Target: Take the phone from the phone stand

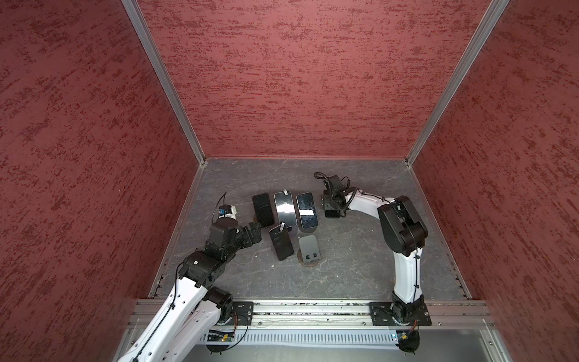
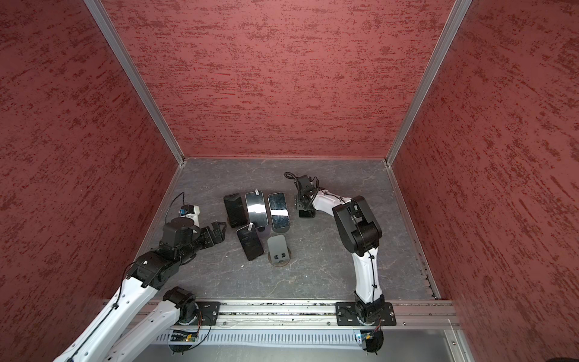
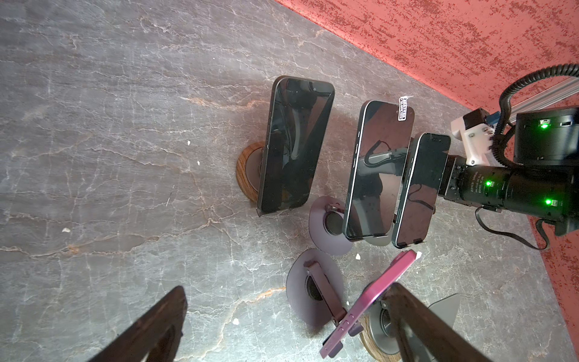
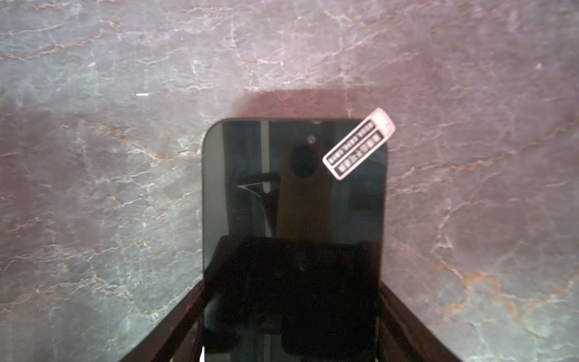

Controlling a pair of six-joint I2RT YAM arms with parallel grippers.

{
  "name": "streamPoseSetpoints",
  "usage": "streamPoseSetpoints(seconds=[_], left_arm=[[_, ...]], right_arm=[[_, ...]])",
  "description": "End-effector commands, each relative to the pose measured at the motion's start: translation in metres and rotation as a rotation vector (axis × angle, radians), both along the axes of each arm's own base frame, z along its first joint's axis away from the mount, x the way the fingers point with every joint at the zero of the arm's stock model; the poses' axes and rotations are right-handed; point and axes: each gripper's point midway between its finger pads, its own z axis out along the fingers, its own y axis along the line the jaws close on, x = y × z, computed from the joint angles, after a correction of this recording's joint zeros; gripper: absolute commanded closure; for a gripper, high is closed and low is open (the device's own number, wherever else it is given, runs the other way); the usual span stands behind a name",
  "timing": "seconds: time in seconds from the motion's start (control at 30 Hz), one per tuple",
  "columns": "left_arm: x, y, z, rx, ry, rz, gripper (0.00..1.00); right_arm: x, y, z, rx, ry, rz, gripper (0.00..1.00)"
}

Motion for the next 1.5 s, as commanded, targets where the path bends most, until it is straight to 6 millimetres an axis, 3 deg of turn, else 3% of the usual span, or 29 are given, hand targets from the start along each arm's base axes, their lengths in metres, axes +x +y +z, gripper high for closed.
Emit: streamPoseSetpoints(seconds=[0.0,0.33,0.67,1.0,1.3,1.47], left_arm=[[-0.001,0.001,-0.001,0.012,-0.005,-0.005,0.00],[-0.002,0.002,0.000,0.010,-0.004,-0.002,0.00],[-0.002,0.003,-0.001,0.010,-0.005,0.007,0.00],[-0.001,0.004,0.002,0.005,-0.014,0.017,0.00],[0.001,0.004,0.002,-0.004,-0.018,0.023,0.00],[0.001,0.002,0.003,-0.013,-0.019,0.018,0.00]], right_arm=[[-0.009,-0.005,-0.017,-0.009,0.058,-0.016,0.19],[-0.010,-0.005,-0.005,0.003,0.036,-0.011,0.11],[-0.022,-0.004,0.047,0.060,-0.061,0.018,0.07],[-0.072,0.004,0.096,0.056,-0.134,0.091,0.05],[-0.129,0.033,0.133,0.114,-0.195,0.189,0.02],[-0.158,0.053,0.138,0.150,-0.190,0.248,0.02]])
